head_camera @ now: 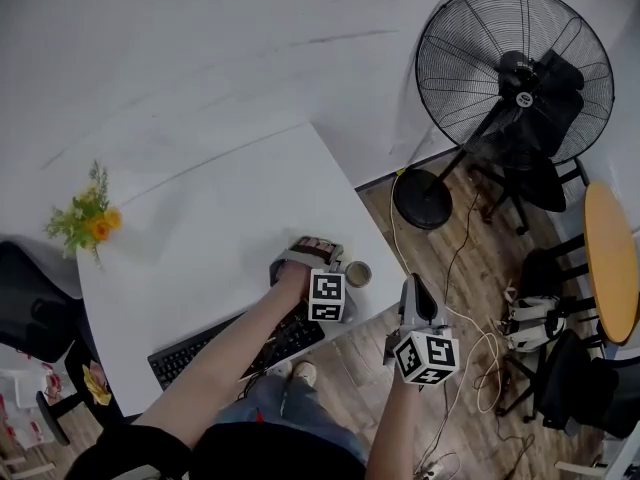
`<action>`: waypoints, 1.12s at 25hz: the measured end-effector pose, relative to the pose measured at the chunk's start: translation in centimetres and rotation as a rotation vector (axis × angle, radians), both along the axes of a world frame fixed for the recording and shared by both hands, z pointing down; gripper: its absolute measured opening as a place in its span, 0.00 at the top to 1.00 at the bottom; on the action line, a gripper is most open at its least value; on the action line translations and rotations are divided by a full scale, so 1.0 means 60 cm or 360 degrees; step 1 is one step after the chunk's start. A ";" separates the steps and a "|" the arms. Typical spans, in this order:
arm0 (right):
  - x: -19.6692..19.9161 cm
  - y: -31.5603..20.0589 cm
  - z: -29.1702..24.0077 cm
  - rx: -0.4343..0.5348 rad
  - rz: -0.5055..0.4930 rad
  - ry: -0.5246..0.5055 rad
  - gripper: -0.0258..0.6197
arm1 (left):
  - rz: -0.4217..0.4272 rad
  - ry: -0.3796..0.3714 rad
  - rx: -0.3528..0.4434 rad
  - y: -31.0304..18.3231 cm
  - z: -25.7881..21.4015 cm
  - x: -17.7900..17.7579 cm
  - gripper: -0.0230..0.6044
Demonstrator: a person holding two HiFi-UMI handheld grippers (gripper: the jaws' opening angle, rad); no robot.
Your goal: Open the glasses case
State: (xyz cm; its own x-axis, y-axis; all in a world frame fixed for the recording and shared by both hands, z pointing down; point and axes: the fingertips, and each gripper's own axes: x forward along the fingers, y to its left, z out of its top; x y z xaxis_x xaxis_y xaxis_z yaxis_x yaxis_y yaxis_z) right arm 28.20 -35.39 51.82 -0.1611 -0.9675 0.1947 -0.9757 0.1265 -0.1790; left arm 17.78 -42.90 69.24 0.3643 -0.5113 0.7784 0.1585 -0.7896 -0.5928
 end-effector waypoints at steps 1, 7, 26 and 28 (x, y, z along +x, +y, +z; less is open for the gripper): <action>-0.001 -0.002 0.001 -0.0001 -0.0001 0.0001 0.94 | 0.0001 0.0005 0.0007 -0.001 -0.002 0.000 0.80; -0.010 -0.010 0.000 0.0001 -0.0012 -0.0003 0.94 | -0.0002 0.0056 0.0060 -0.011 -0.022 -0.001 0.85; -0.058 -0.040 0.034 -0.0096 -0.0150 0.0001 0.94 | -0.0184 0.0179 0.0127 -0.149 -0.071 0.001 0.89; -0.060 -0.040 0.035 -0.0103 -0.0157 0.0002 0.94 | -0.0191 0.0183 0.0123 -0.154 -0.069 0.002 0.89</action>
State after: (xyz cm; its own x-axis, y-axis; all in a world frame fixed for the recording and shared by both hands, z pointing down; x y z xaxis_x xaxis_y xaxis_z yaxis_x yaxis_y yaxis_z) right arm 24.57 -37.80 53.92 -0.2550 -0.9324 0.2562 -0.9592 0.2104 -0.1887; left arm 17.91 -52.14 65.13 0.3814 -0.6134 0.6915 -0.0068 -0.7499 -0.6615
